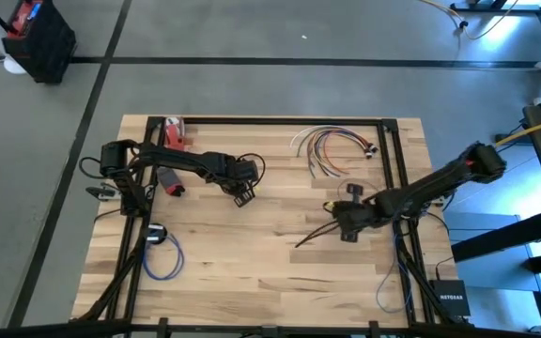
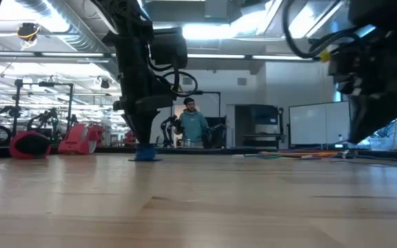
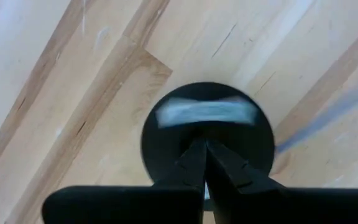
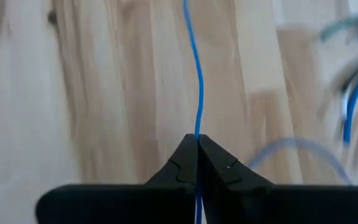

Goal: Coil cords
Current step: Uncoil the blue cable wire from the spool

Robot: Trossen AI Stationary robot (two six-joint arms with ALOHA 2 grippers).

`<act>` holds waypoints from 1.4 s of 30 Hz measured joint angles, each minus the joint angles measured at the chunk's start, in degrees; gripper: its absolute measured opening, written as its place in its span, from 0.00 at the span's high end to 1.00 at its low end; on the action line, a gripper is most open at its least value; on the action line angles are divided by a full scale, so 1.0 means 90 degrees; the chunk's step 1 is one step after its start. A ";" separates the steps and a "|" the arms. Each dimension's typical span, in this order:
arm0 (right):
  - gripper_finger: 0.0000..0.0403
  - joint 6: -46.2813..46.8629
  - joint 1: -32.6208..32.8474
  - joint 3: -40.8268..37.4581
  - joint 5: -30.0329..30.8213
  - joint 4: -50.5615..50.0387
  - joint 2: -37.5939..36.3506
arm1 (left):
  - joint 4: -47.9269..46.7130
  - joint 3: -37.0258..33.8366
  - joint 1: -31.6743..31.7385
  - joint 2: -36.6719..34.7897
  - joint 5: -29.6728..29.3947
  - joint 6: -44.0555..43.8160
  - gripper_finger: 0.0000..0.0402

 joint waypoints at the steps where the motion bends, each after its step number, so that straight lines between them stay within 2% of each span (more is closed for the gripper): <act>1: 0.99 0.0147 0.0015 0.0000 -0.0080 -0.0215 -0.0167 | 0.0007 0.0000 0.0000 0.0000 -0.0002 0.0000 1.00; 4: 0.98 0.0387 -0.0002 0.0000 -0.0243 -0.0312 -0.0442 | 0.0010 0.0000 -0.0002 0.0000 -0.0001 -0.0035 1.00; 8: 0.93 0.0161 -0.0002 0.0002 -0.0198 0.0201 -0.0431 | 0.0012 0.0000 -0.0002 0.0000 0.0000 -0.0049 1.00; 14: 0.71 -0.0731 -0.0081 0.0008 -0.0223 0.1593 -0.0116 | 0.0026 0.0000 -0.0002 0.0000 0.0000 -0.0049 1.00; 17: 0.61 -0.1178 -0.0279 0.0012 -0.0488 0.2491 0.0140 | 0.0024 0.0000 -0.0002 0.0000 0.0000 -0.0051 1.00; 20: 0.55 -0.1664 -0.0587 0.0015 -0.0836 0.3640 0.0544 | 0.0036 0.0000 -0.0002 0.0000 0.0000 -0.0051 1.00; 25: 0.55 -0.2095 -0.1111 0.0019 -0.1482 0.5798 0.1637 | 0.0037 0.0000 -0.0015 0.0000 0.0000 -0.0051 1.00; 29: 0.58 -0.2333 -0.1440 0.0049 -0.1537 0.6916 0.2579 | 0.0044 0.0000 -0.0042 0.0000 0.0000 -0.0024 1.00; 36: 0.62 -0.2272 -0.1775 0.0608 -0.1823 0.7040 0.3778 | 0.0050 0.0000 -0.0041 0.0000 0.0000 -0.0007 1.00; 42: 0.69 -0.2282 -0.1758 0.1011 -0.1848 0.6951 0.4251 | 0.0040 0.0000 -0.0041 0.0000 0.0000 -0.0020 1.00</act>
